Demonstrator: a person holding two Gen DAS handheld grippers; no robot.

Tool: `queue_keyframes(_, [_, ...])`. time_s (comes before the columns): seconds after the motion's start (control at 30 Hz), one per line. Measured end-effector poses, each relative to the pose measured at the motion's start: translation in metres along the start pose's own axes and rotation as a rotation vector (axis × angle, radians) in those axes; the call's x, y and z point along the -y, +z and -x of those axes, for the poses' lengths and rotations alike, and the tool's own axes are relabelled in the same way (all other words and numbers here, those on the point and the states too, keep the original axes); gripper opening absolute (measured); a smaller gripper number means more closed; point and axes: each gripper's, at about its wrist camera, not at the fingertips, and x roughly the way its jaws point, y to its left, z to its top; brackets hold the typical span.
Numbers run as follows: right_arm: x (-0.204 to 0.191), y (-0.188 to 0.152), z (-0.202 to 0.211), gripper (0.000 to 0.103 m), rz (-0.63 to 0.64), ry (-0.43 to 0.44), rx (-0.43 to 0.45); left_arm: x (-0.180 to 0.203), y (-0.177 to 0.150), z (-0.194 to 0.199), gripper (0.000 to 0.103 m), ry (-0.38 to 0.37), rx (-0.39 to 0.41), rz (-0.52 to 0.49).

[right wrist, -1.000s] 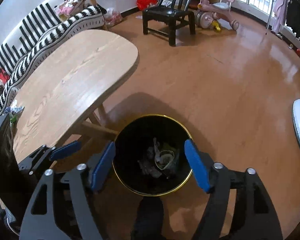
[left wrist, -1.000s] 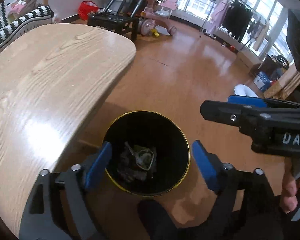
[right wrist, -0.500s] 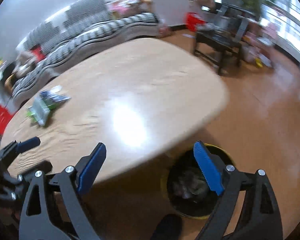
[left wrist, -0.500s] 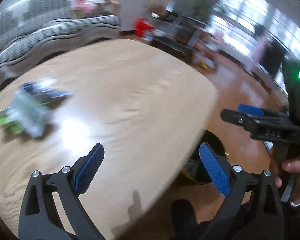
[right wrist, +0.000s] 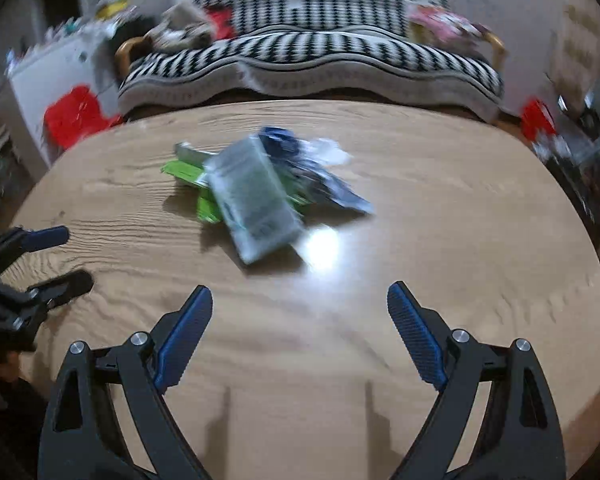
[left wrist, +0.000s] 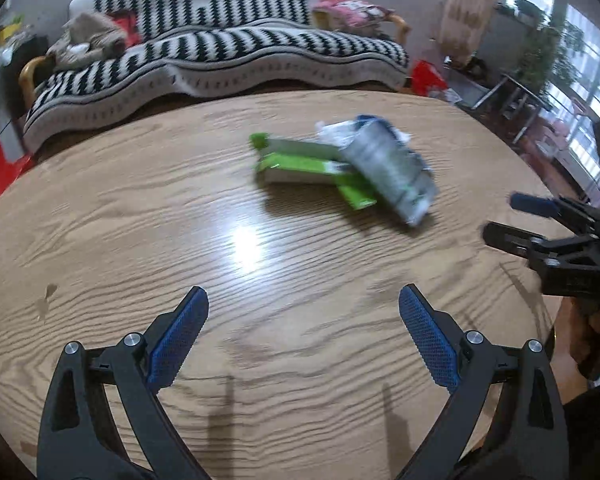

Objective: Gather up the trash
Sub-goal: 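Grasp the green-white box with the left tool while the right tool grasps the silver medicine box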

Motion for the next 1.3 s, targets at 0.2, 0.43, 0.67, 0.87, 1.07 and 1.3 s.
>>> queue_keyframes(0.2, [-0.034, 0.029, -0.056, 0.086, 0.132, -0.063, -0.006, -0.002, 0.005, -0.015, 0.093, -0.018, -0.016, -0.054])
queue_keyframes(0.43, [-0.039, 0.036, -0.086, 0.060, 0.187, -0.066, -0.048, -0.010, 0.020, -0.028, 0.093, -0.025, -0.019, -0.108])
queue_keyframes(0.67, [-0.034, 0.028, -0.054, 0.059, 0.215, -0.018, -0.016, -0.012, 0.052, -0.041, 0.093, -0.030, 0.009, -0.243])
queue_keyframes(0.87, [0.001, 0.013, -0.014, 0.059, 0.122, 0.044, -0.002, -0.001, 0.087, -0.076, 0.093, -0.095, -0.029, -0.436])
queue_keyframes(1.07, [0.036, -0.005, 0.009, 0.059, 0.055, 0.037, -0.014, 0.027, 0.097, -0.113, 0.093, -0.076, -0.052, -0.685])
queue_keyframes(1.3, [0.062, -0.028, 0.034, 0.059, 0.005, 0.032, -0.014, 0.038, 0.097, -0.129, 0.081, -0.143, -0.097, -0.740])
